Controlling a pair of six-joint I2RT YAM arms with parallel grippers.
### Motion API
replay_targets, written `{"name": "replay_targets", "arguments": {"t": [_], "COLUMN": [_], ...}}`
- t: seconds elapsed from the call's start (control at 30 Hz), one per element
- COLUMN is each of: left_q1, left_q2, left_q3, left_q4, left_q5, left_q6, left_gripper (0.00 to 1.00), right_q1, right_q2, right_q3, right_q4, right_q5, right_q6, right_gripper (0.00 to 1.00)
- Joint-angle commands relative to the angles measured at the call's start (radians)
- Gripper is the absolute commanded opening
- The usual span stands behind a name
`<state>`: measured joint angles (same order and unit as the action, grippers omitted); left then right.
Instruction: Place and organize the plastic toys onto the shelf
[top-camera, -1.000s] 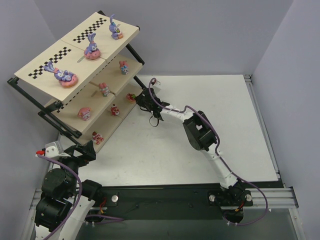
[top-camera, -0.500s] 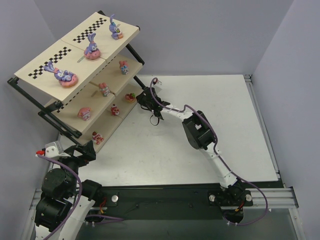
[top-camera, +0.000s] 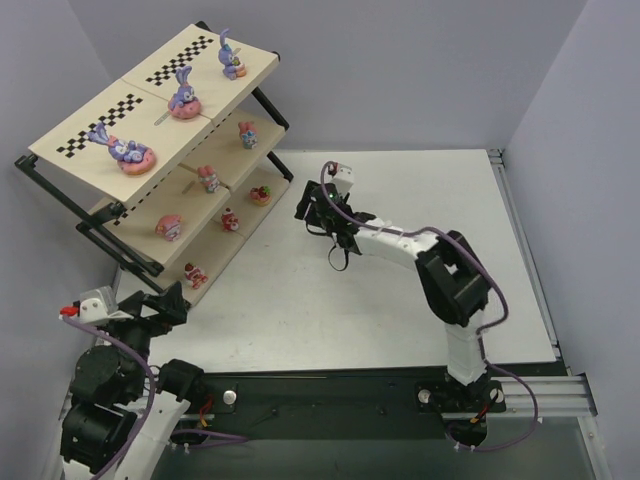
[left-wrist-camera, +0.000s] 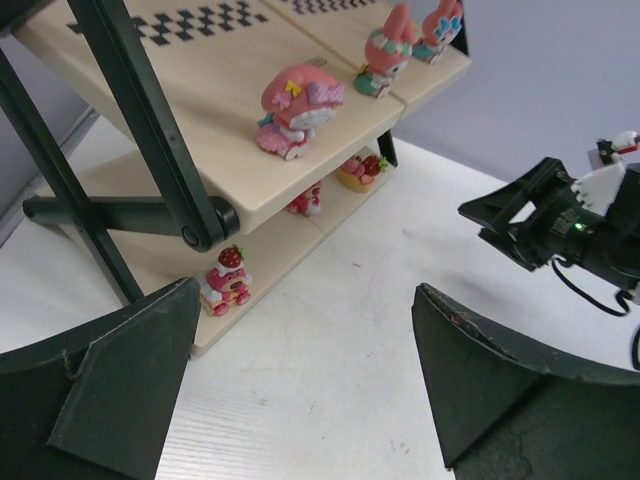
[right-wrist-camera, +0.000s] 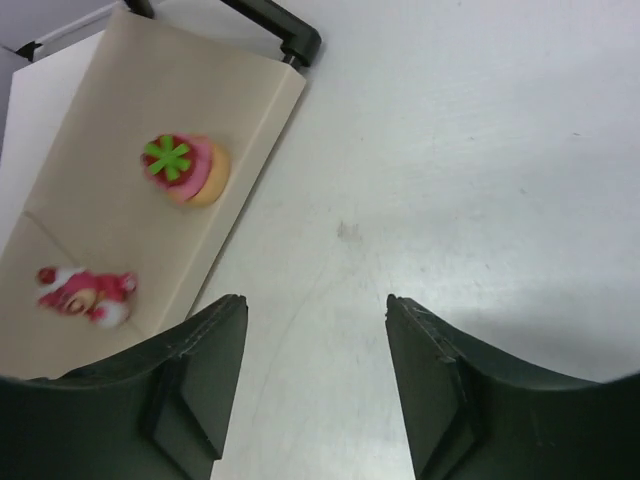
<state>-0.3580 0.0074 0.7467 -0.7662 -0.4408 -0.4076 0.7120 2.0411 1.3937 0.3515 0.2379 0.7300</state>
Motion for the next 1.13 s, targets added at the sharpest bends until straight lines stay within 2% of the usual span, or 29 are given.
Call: {"name": "replay_targets", "arguments": {"t": [0.0, 0.13, 0.37, 0.47, 0.57, 0.73, 0.97, 1.1], "left_q1": [0.001, 0.002, 0.002, -0.001, -0.009, -0.013, -0.013, -0.013], "left_q2": [-0.052, -0.038, -0.011, 0.020, 0.014, 0.006, 0.020, 0.023], "left_q3": [0.106, 0.181, 0.374, 0.465, 0.502, 0.511, 0.522, 0.523], "left_q4": [-0.016, -0.031, -0.203, -0.289, -0.321, -0.338, -0.363, -0.370], "left_q5": [0.037, 0.126, 0.180, 0.149, 0.152, 0.174, 0.188, 0.188], "left_q6": [-0.010, 0.026, 0.015, -0.003, -0.011, -0.011, -0.007, -0.004], "left_gripper": [0.96, 0.96, 0.97, 0.97, 0.96, 0.97, 0.97, 0.97], "right_q1": [0.064, 0.139, 0.332, 0.420, 0.471, 0.540, 0.564, 0.567], "right_q2": [-0.276, -0.430, -0.795, -0.924, -1.021, -1.122, -1.197, -1.202], "right_q3": [-0.096, -0.192, -0.431, -0.501, -0.516, -0.527, -0.526, -0.518], "right_q4": [-0.211, -0.428, -0.467, -0.477, -0.552, -0.654, -0.669, -0.668], "right_q5": [0.145, 0.299, 0.422, 0.478, 0.506, 0.580, 0.568, 0.546], "right_q6": [-0.083, -0.070, -0.050, -0.027, 0.020, 0.043, 0.025, 0.006], "right_gripper": [0.61, 0.62, 0.63, 0.68, 0.69, 0.69, 0.69, 0.72]}}
